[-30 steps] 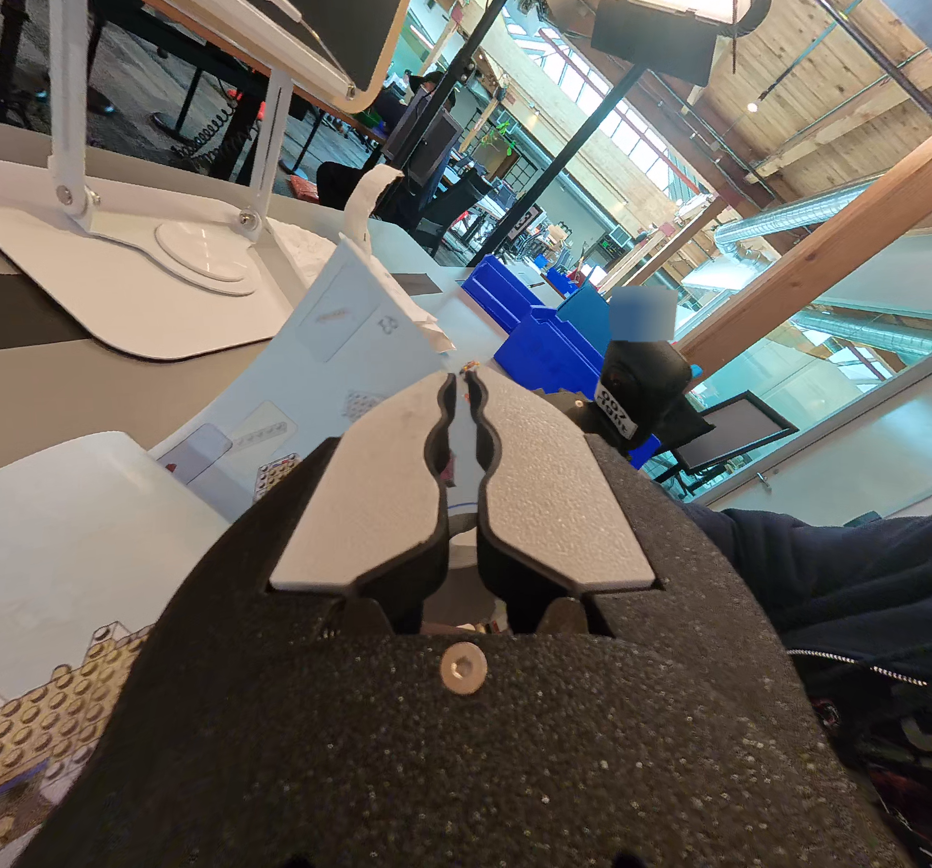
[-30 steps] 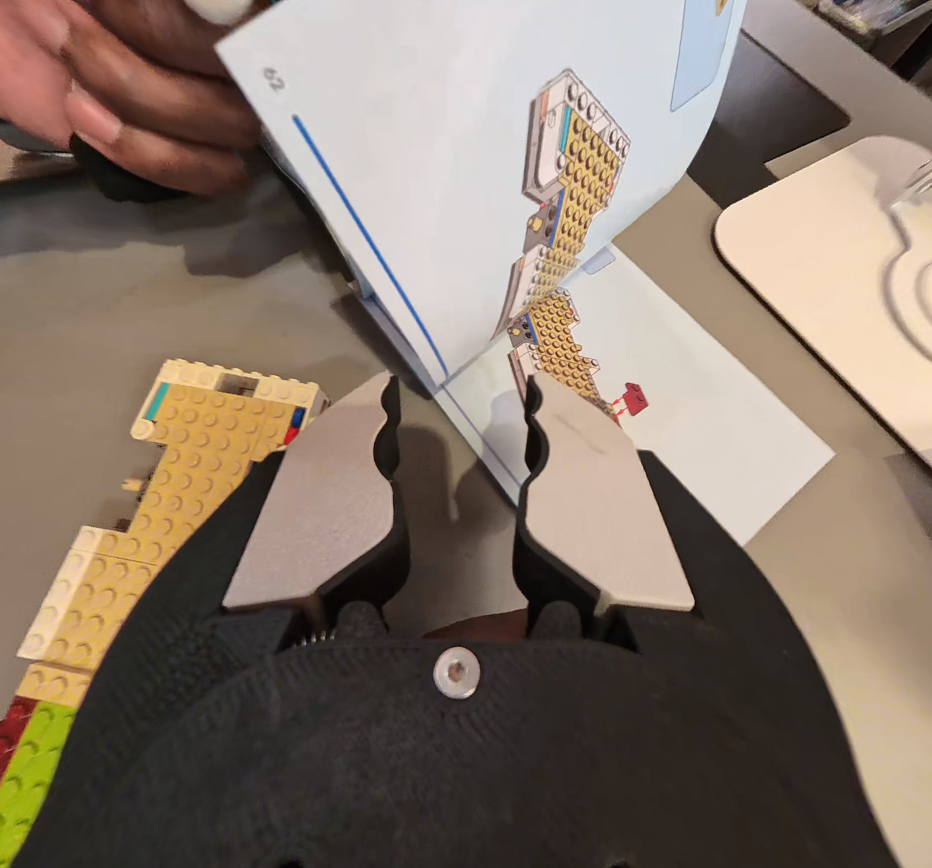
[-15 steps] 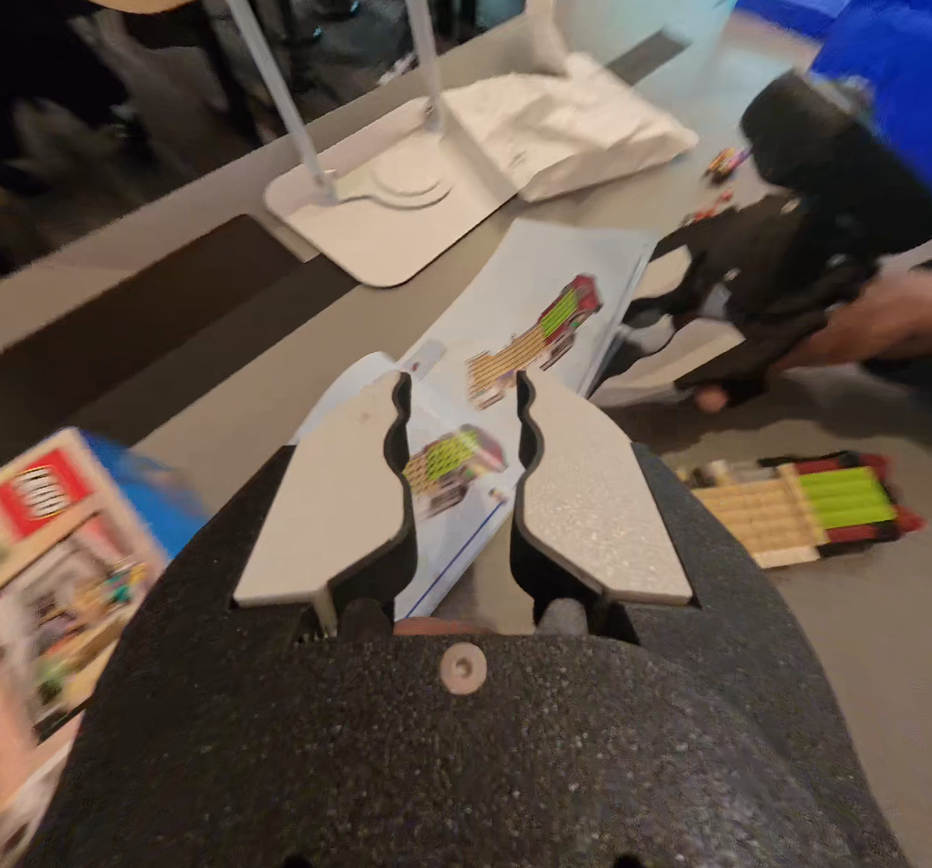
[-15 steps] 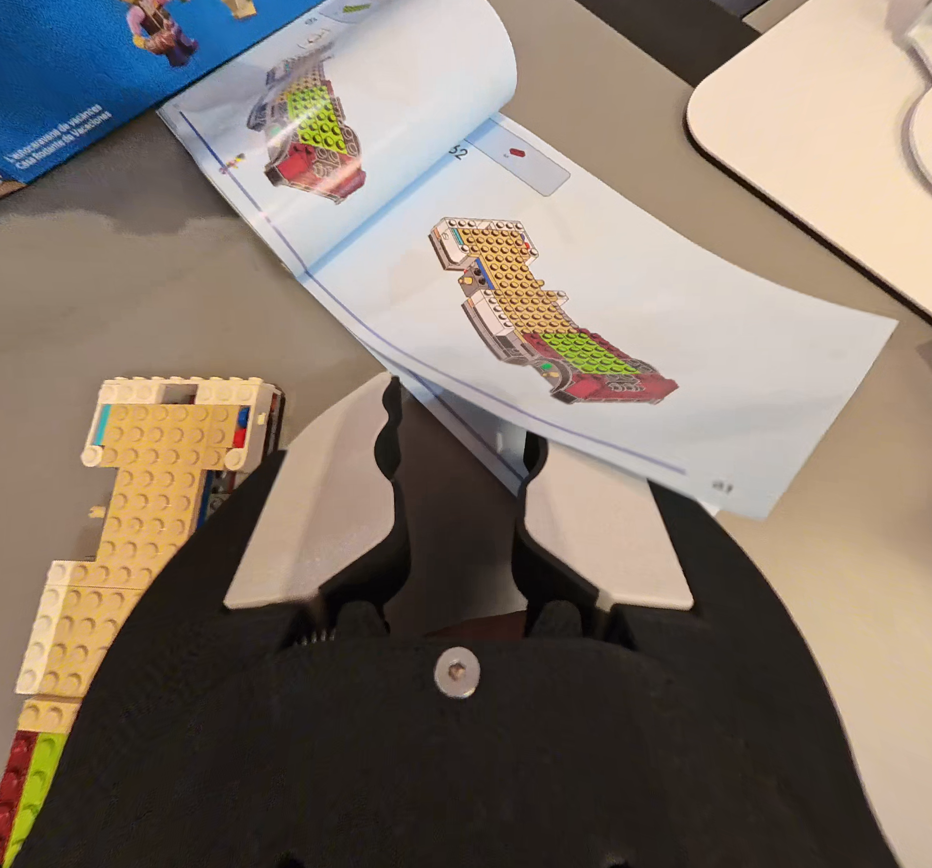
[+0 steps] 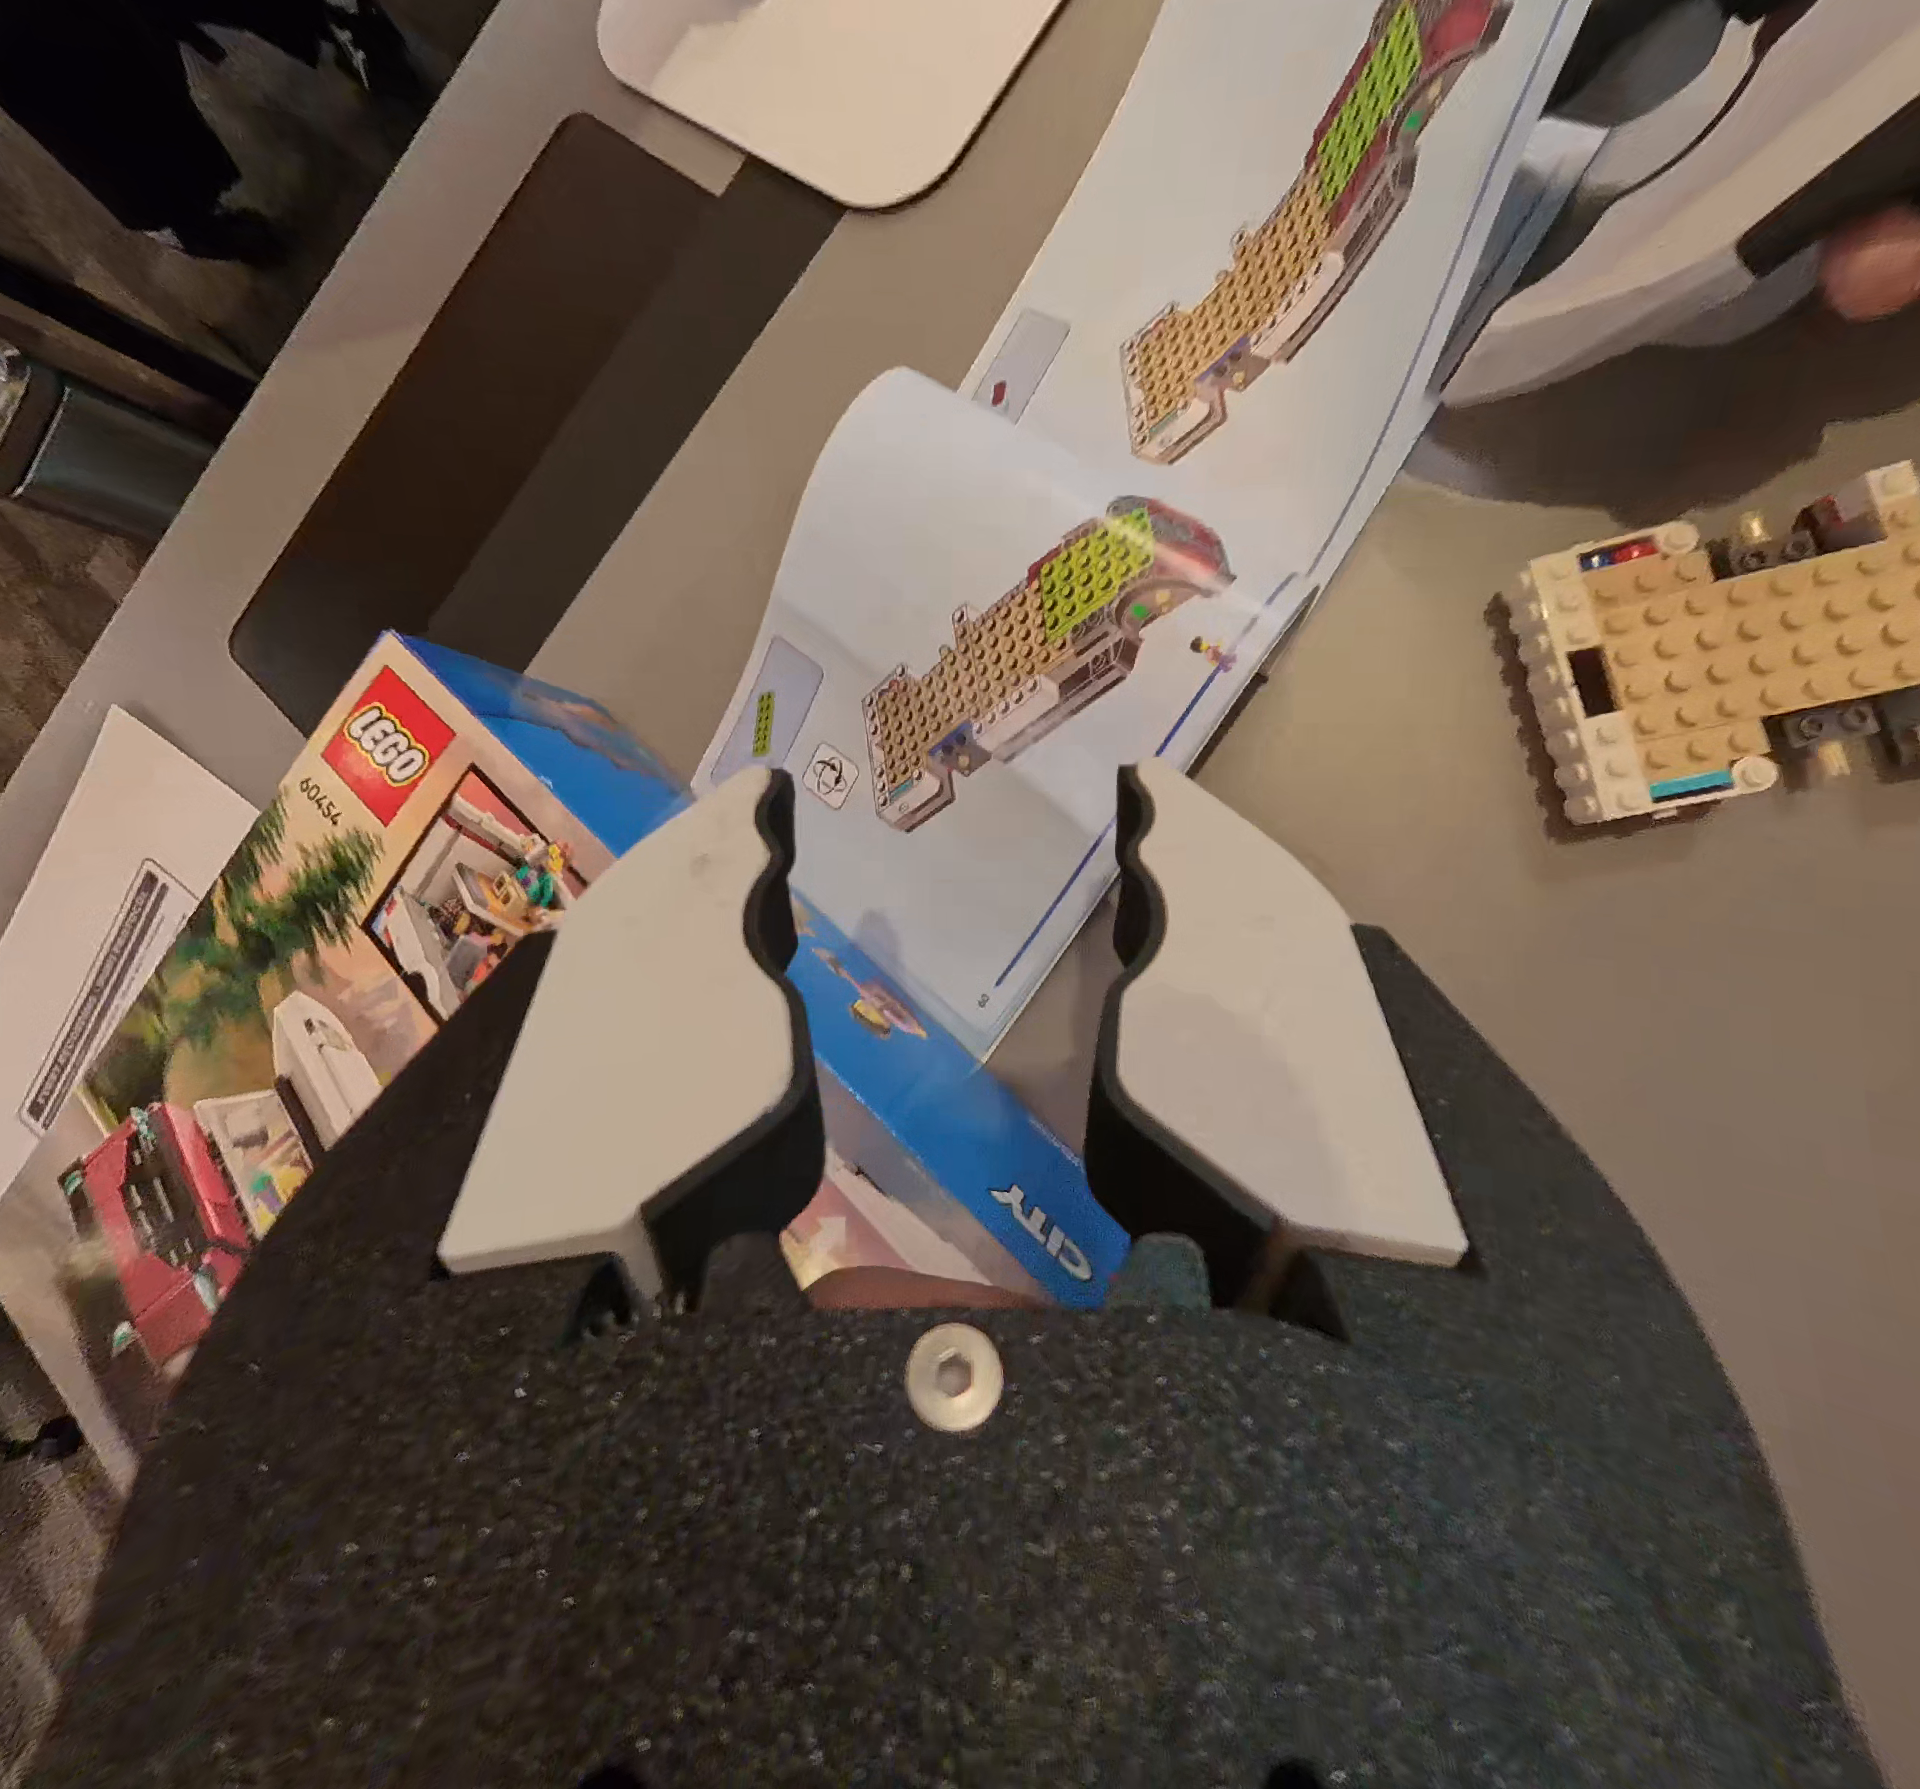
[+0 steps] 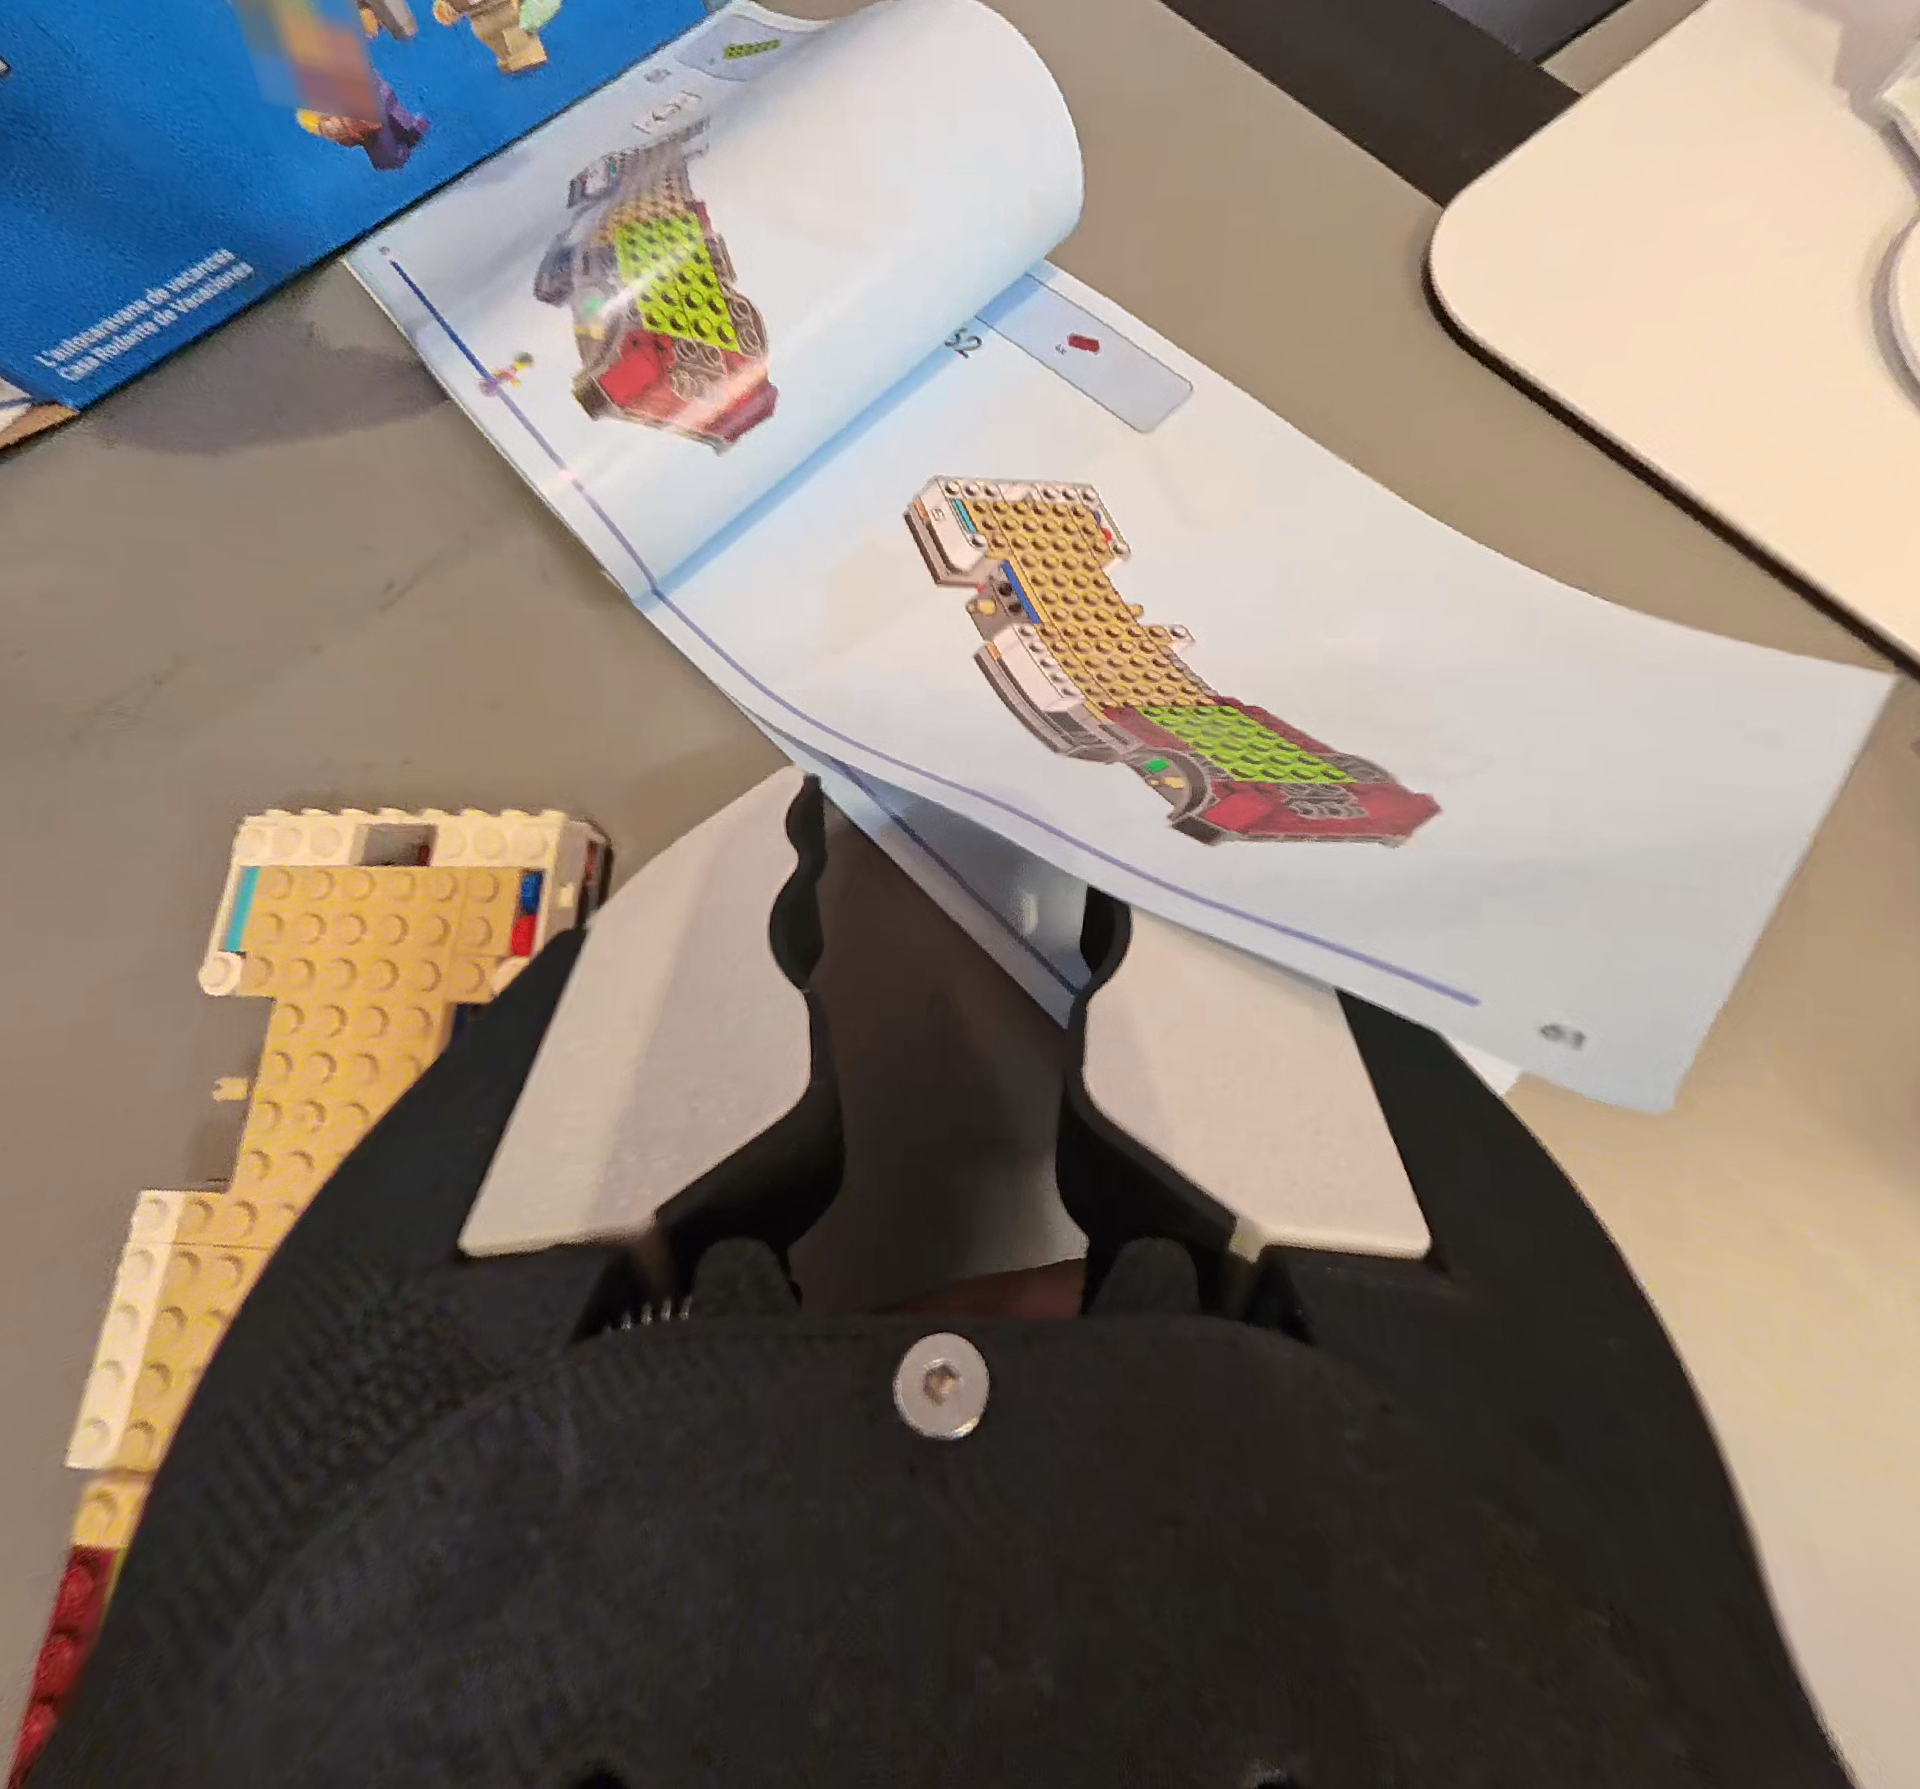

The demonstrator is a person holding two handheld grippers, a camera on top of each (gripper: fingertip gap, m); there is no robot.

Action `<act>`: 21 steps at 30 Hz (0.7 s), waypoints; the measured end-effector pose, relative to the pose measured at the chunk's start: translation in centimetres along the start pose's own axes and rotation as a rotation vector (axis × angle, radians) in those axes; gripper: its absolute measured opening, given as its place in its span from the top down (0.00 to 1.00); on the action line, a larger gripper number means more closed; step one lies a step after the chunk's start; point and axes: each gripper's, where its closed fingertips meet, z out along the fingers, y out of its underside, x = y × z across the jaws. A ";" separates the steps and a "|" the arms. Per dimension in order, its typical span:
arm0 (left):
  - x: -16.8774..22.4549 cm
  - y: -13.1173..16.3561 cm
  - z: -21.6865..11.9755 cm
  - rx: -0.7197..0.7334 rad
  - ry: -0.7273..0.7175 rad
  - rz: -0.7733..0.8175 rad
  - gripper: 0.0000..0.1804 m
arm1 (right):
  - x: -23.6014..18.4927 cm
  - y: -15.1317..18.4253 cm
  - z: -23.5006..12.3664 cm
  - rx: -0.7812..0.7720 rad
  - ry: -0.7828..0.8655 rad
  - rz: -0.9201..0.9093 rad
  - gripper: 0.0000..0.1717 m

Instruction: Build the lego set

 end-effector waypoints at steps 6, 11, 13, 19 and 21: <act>-1.4 0.9 -0.5 0.008 -0.008 -0.049 0.67 | -1.6 -2.9 1.1 0.038 -0.011 -0.090 0.73; -2.8 1.2 -1.8 0.045 -0.024 -0.087 0.67 | -3.7 -4.8 2.7 0.023 -0.024 -0.192 0.73; -3.4 1.3 -2.3 0.062 -0.029 -0.101 0.67 | -4.3 -5.1 3.3 0.005 -0.019 -0.243 0.74; -4.1 1.0 -3.2 0.103 -0.037 -0.120 0.68 | -6.1 -6.3 4.1 -0.012 -0.037 -0.323 0.75; -4.1 0.9 -3.3 0.104 -0.039 -0.115 0.68 | -6.5 -6.5 4.3 -0.020 -0.038 -0.347 0.75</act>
